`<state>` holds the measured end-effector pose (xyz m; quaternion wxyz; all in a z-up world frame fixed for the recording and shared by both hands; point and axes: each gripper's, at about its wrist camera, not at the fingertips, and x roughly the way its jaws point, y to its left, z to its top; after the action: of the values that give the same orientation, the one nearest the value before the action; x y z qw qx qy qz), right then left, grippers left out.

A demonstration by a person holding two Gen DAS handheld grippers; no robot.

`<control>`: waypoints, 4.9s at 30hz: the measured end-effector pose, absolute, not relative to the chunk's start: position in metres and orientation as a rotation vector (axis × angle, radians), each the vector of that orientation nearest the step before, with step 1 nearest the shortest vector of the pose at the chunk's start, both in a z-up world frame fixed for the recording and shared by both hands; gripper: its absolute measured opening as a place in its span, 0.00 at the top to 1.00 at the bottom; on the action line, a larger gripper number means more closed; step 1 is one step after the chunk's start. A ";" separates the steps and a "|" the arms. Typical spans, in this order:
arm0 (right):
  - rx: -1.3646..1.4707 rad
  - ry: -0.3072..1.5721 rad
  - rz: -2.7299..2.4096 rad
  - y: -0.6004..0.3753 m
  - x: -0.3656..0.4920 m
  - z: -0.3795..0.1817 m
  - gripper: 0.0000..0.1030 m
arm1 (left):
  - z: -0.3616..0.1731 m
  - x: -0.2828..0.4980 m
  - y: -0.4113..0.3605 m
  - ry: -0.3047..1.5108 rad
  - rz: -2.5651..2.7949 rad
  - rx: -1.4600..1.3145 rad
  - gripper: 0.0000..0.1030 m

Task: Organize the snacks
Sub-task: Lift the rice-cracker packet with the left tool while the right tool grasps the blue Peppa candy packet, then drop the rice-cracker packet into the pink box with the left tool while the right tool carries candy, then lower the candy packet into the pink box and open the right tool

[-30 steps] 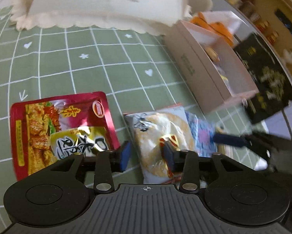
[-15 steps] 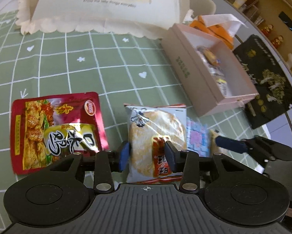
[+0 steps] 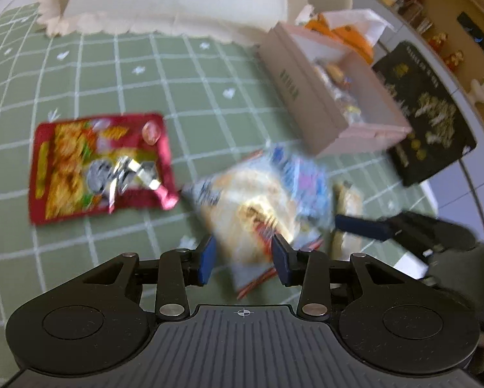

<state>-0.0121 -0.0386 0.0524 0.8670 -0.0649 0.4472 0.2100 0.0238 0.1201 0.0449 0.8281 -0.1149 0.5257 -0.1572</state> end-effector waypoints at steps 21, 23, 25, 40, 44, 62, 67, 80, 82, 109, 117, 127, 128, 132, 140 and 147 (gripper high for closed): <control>-0.137 0.896 0.293 -0.042 -0.001 0.030 0.33 | 0.015 0.038 0.147 1.031 -0.329 -0.548 0.56; -0.157 0.890 0.294 -0.040 -0.004 0.030 0.33 | 0.023 0.032 0.145 1.018 -0.354 -0.543 0.56; -0.152 0.890 0.302 -0.040 -0.006 0.032 0.33 | 0.033 0.026 0.141 0.996 -0.386 -0.527 0.57; -0.150 0.887 0.340 -0.045 -0.020 0.036 0.33 | 0.034 0.038 0.116 1.027 -0.409 -0.414 0.79; -0.155 0.874 0.333 -0.050 -0.023 0.041 0.31 | 0.044 0.027 0.127 1.021 -0.382 -0.422 0.80; -0.084 0.930 0.348 -0.057 0.049 0.034 0.22 | 0.070 -0.008 0.160 1.028 -0.214 -0.343 0.80; -0.071 0.942 0.470 -0.043 0.031 0.043 0.19 | 0.068 -0.007 0.158 1.042 -0.207 -0.322 0.80; -0.198 0.926 0.454 -0.035 0.051 0.035 0.15 | 0.066 -0.005 0.157 1.062 -0.202 -0.294 0.80; -0.191 0.934 0.487 -0.033 0.046 0.035 0.15 | 0.064 -0.004 0.156 1.068 -0.203 -0.293 0.80; -0.133 0.844 0.376 -0.109 -0.006 0.109 0.42 | 0.050 -0.003 0.122 1.088 -0.308 -0.257 0.80; -0.121 0.770 0.237 -0.180 -0.013 0.138 0.42 | 0.133 0.006 0.080 0.915 -0.564 -0.356 0.80; -0.092 0.609 0.124 -0.225 -0.021 0.187 0.42 | 0.184 0.145 0.003 0.794 -0.642 -0.479 0.80; -0.083 0.614 0.115 -0.229 -0.023 0.184 0.42 | 0.169 0.157 -0.004 0.826 -0.638 -0.510 0.80; -0.041 0.674 0.078 -0.242 -0.027 0.167 0.42 | 0.107 0.193 -0.025 0.924 -0.597 -0.620 0.80; -0.034 0.782 0.057 -0.255 -0.023 0.134 0.42 | 0.074 0.180 -0.007 0.905 -0.497 -0.582 0.73; 0.033 0.786 0.146 -0.228 0.034 0.127 0.42 | 0.082 0.129 0.084 0.890 -0.326 -0.561 0.73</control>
<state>0.0341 -0.2276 0.1270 0.9210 0.0161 0.3826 0.0711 0.1288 0.0843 0.0824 0.8522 -0.2667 0.4228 -0.1548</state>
